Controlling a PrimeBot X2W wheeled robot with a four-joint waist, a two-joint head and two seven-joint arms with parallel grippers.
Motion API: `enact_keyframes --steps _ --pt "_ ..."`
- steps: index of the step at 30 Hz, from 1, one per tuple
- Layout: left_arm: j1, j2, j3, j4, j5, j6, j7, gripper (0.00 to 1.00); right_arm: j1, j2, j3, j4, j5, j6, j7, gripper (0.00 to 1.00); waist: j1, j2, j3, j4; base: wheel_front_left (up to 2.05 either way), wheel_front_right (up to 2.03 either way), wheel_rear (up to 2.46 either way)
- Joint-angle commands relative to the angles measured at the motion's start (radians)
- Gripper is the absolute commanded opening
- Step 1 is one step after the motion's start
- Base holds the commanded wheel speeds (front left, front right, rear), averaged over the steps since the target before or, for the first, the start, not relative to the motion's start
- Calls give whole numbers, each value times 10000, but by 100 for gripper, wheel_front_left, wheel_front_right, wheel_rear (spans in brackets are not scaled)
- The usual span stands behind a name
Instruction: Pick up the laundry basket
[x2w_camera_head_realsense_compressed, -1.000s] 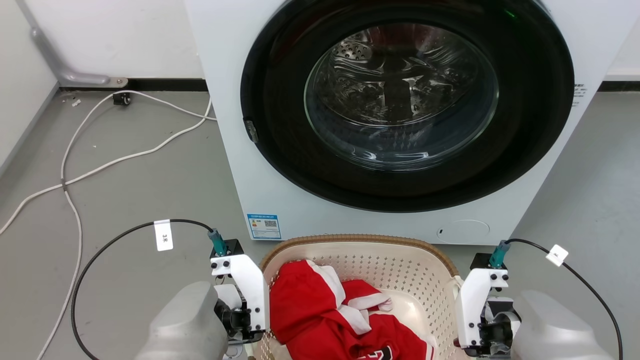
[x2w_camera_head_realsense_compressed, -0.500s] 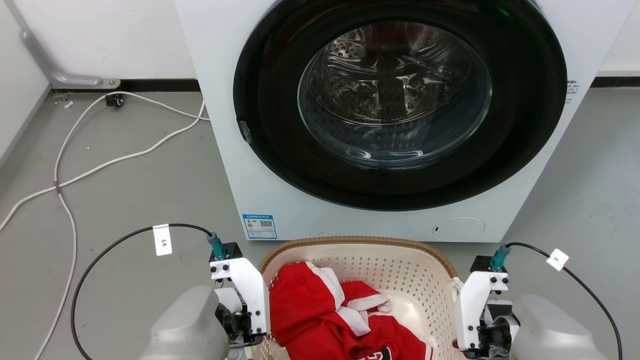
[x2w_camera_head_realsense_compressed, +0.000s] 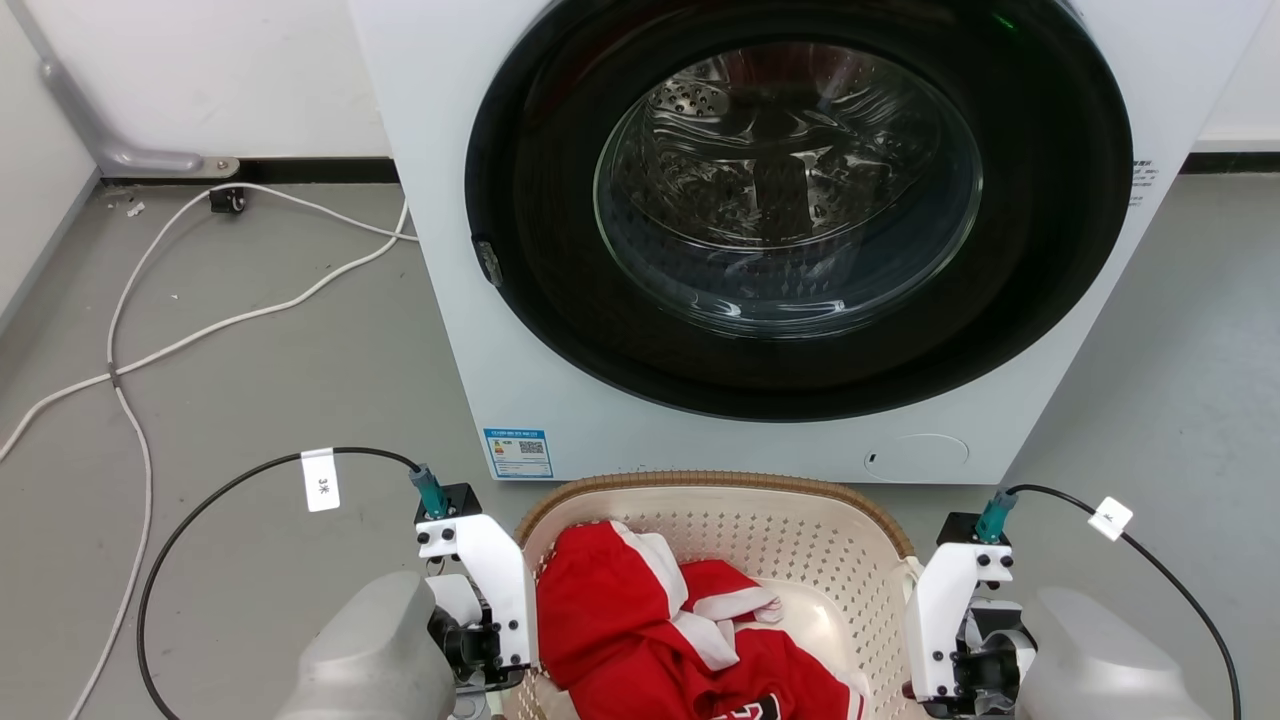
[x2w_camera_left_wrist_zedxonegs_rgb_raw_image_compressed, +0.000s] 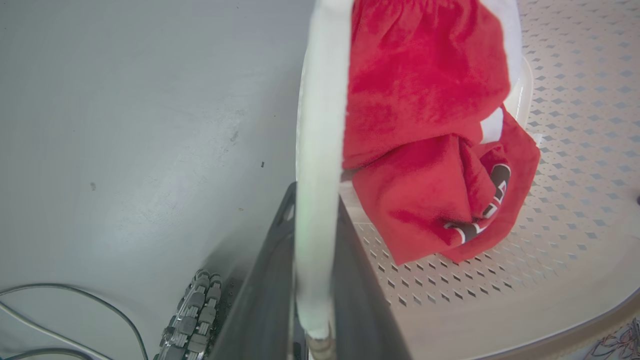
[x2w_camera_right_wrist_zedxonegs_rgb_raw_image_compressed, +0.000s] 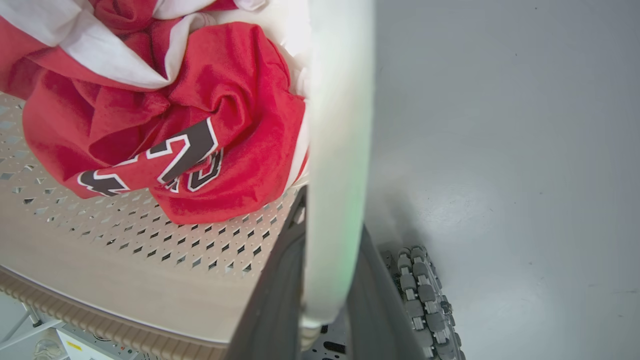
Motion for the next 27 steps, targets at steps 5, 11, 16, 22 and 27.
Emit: enact_keyframes --steps 5,11,16,22,27 --pt "-7 0 -11 -73 -109 -10 -29 0 166 108 -142 -34 -162 31 124 0 0 -1 1 -14 0 0 0" --pt "26 23 -36 -73 -139 6 -15 0 154 123 -303 -34 -355 31 181 0 0 -1 5 -11 0 0 0" --pt "55 20 -59 -73 -186 9 -61 0 194 142 -432 -34 -500 31 256 0 0 -1 3 1 0 0 0" --pt "80 33 -87 -73 -206 -1 -139 0 232 166 -583 -33 -647 33 303 0 0 -1 -3 9 0 0 0" --pt "67 42 -118 -73 -205 -19 -221 0 263 178 -726 -33 -770 31 371 0 0 -1 -4 9 0 0 0"
